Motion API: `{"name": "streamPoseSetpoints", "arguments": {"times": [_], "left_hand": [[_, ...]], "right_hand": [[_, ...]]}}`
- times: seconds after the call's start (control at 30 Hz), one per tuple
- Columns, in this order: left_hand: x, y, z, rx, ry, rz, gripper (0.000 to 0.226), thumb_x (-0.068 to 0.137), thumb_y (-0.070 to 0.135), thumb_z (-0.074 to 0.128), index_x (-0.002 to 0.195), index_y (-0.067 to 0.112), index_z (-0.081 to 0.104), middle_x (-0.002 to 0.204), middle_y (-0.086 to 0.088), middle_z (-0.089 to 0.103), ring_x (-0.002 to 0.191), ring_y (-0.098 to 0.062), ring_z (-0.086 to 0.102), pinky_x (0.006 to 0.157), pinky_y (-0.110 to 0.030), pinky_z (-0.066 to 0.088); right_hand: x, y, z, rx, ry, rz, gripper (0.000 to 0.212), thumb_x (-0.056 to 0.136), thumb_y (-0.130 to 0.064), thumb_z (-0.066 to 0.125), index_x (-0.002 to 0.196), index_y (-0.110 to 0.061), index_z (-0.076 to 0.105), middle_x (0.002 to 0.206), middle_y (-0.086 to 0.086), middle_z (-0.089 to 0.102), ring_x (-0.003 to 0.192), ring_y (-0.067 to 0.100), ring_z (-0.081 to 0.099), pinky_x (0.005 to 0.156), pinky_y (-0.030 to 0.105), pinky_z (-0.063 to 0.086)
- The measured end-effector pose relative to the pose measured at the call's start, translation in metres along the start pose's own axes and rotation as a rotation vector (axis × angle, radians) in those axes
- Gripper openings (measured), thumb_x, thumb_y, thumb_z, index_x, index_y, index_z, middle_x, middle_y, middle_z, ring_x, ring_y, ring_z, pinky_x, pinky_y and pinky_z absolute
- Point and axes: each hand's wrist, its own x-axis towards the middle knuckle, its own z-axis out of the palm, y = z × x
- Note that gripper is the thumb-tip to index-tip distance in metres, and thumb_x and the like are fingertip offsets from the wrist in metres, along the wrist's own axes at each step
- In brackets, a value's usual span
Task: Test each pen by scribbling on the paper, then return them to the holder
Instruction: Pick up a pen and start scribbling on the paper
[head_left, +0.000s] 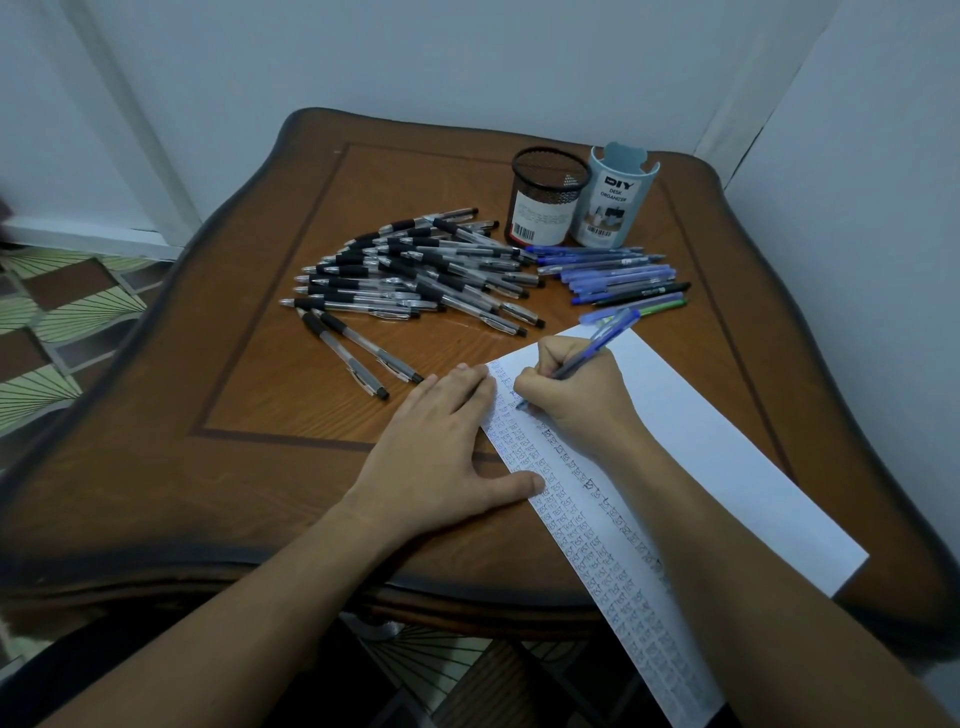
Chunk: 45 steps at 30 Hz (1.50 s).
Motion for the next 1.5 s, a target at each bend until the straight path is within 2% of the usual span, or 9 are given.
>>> {"name": "streamPoseSetpoints", "arguments": {"times": [0.27,0.5,0.8,1.03,1.13,1.27,1.37,1.43,1.5], "left_hand": [[0.000,0.000,0.001,-0.005,0.013,0.000,0.118,0.063,0.093,0.021,0.156,0.018,0.021,0.163,0.005,0.015,0.149,-0.010,0.007,0.115,-0.025,-0.006],[-0.001,0.001,0.001,0.002,0.016,-0.004,0.119,0.062,0.092,0.020,0.156,0.019,0.019,0.163,0.007,0.014,0.149,-0.008,0.005,0.114,-0.023,-0.009],[0.000,0.002,0.000,-0.003,0.015,-0.003,0.119,0.062,0.093,0.020,0.156,0.020,0.018,0.163,0.007,0.013,0.148,-0.007,0.003,0.113,-0.022,-0.010],[-0.001,0.000,0.001,-0.010,0.014,-0.004,0.119,0.062,0.093,0.021,0.156,0.019,0.019,0.163,0.006,0.013,0.149,-0.008,0.004,0.114,-0.022,-0.010],[0.000,0.000,0.001,-0.014,0.016,-0.008,0.120,0.062,0.094,0.023,0.156,0.019,0.021,0.163,0.006,0.014,0.149,-0.009,0.005,0.115,-0.024,-0.008],[-0.001,0.001,0.000,-0.009,0.008,-0.025,0.120,0.061,0.094,0.023,0.156,0.021,0.019,0.163,0.009,0.012,0.149,-0.007,0.004,0.115,-0.023,-0.007],[-0.001,0.001,0.000,-0.006,0.011,-0.034,0.120,0.061,0.094,0.024,0.156,0.021,0.018,0.163,0.009,0.011,0.148,-0.007,0.004,0.114,-0.023,-0.007],[-0.001,0.002,-0.001,0.005,0.006,-0.030,0.120,0.061,0.094,0.022,0.156,0.021,0.016,0.163,0.009,0.009,0.149,-0.007,0.003,0.114,-0.023,-0.008],[-0.002,0.001,-0.001,0.018,-0.006,-0.025,0.121,0.061,0.095,0.019,0.157,0.021,0.013,0.164,0.009,0.006,0.149,-0.007,0.000,0.114,-0.023,-0.009]], "right_hand": [[0.000,-0.001,0.001,-0.014,0.000,0.005,0.044,0.074,-0.004,0.067,0.048,-0.024,0.038,0.046,-0.009,0.036,0.051,0.011,0.041,0.054,0.027,0.037],[0.000,0.000,0.001,-0.024,0.000,0.013,0.035,0.068,-0.011,0.065,0.052,-0.020,0.036,0.052,0.004,0.035,0.058,0.019,0.040,0.057,0.033,0.036],[0.000,-0.001,-0.001,-0.057,0.023,-0.019,0.038,0.075,0.001,0.066,0.059,-0.003,0.032,0.055,0.008,0.033,0.058,0.017,0.036,0.055,0.028,0.031],[0.000,-0.004,-0.002,-0.090,0.042,0.005,0.036,0.078,0.004,0.064,0.058,-0.004,0.035,0.055,0.008,0.035,0.054,0.011,0.037,0.052,0.024,0.032],[0.008,-0.008,-0.008,0.164,0.144,0.118,0.032,0.087,0.008,0.054,0.061,-0.004,0.041,0.053,0.007,0.043,0.046,0.007,0.044,0.048,0.019,0.036],[0.014,-0.015,-0.022,0.571,0.132,0.311,0.040,0.102,-0.017,0.050,0.064,-0.011,0.041,0.045,0.002,0.040,0.047,0.015,0.036,0.045,0.025,0.023],[0.011,-0.022,-0.029,0.524,0.120,0.349,0.036,0.103,-0.046,0.042,0.095,-0.013,0.055,0.042,-0.001,0.038,0.038,0.011,0.036,0.044,0.023,0.025],[0.010,-0.025,-0.035,0.441,0.098,0.351,0.044,0.102,-0.052,0.034,0.114,-0.017,0.057,0.043,-0.001,0.041,0.038,0.010,0.036,0.044,0.024,0.026],[0.007,-0.028,-0.039,0.336,0.076,0.342,0.039,0.101,-0.052,0.034,0.111,-0.022,0.057,0.044,-0.001,0.043,0.038,0.010,0.036,0.045,0.025,0.028]]}}
